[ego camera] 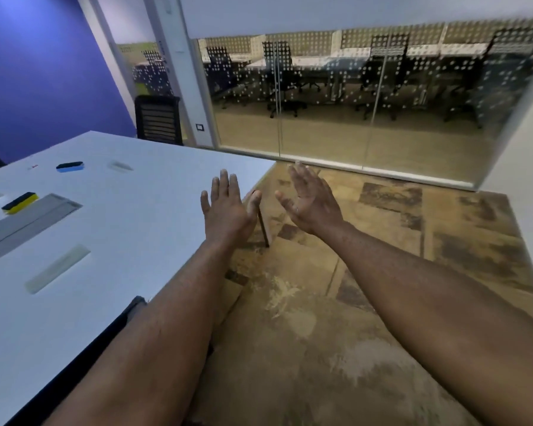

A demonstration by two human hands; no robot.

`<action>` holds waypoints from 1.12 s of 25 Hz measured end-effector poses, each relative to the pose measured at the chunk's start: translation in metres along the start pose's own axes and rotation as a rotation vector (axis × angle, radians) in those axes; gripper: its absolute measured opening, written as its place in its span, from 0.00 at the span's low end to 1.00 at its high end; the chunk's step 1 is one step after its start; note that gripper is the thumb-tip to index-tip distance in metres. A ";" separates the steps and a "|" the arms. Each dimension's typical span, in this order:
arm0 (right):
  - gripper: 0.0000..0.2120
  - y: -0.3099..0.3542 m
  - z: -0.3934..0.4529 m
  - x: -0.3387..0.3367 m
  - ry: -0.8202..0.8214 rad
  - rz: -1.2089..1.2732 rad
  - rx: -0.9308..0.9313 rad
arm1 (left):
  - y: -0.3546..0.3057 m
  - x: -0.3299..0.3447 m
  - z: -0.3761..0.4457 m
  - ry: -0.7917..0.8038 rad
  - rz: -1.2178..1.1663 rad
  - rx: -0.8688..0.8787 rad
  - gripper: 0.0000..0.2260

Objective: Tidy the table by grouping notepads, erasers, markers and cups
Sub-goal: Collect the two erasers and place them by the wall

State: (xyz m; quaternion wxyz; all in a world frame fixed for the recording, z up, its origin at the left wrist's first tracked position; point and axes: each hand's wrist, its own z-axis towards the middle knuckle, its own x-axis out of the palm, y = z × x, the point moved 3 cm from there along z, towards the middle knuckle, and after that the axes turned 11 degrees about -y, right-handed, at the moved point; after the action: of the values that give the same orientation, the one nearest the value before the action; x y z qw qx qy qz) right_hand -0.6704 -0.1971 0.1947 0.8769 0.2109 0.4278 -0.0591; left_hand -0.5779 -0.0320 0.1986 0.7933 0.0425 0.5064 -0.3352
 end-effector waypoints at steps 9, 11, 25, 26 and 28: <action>0.36 -0.153 0.037 0.028 0.039 -0.109 0.183 | -0.090 0.119 0.066 0.144 -0.033 0.159 0.35; 0.36 -0.186 0.060 0.045 0.040 -0.128 0.233 | -0.107 0.157 0.095 0.174 -0.050 0.181 0.35; 0.36 -0.336 0.284 0.181 0.109 -0.186 0.322 | -0.161 0.352 0.360 0.314 -0.125 0.238 0.35; 0.36 -0.345 0.301 0.192 0.099 -0.171 0.320 | -0.163 0.367 0.374 0.307 -0.120 0.230 0.34; 0.36 -0.357 0.326 0.209 0.075 -0.171 0.310 | -0.165 0.389 0.397 0.302 -0.113 0.234 0.34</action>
State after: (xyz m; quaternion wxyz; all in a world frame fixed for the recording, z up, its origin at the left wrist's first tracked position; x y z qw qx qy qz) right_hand -0.4040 -0.6412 0.0963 0.8091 0.3083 0.4625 -0.1908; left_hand -0.2627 -0.5109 0.1117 0.6779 0.1556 0.5790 -0.4254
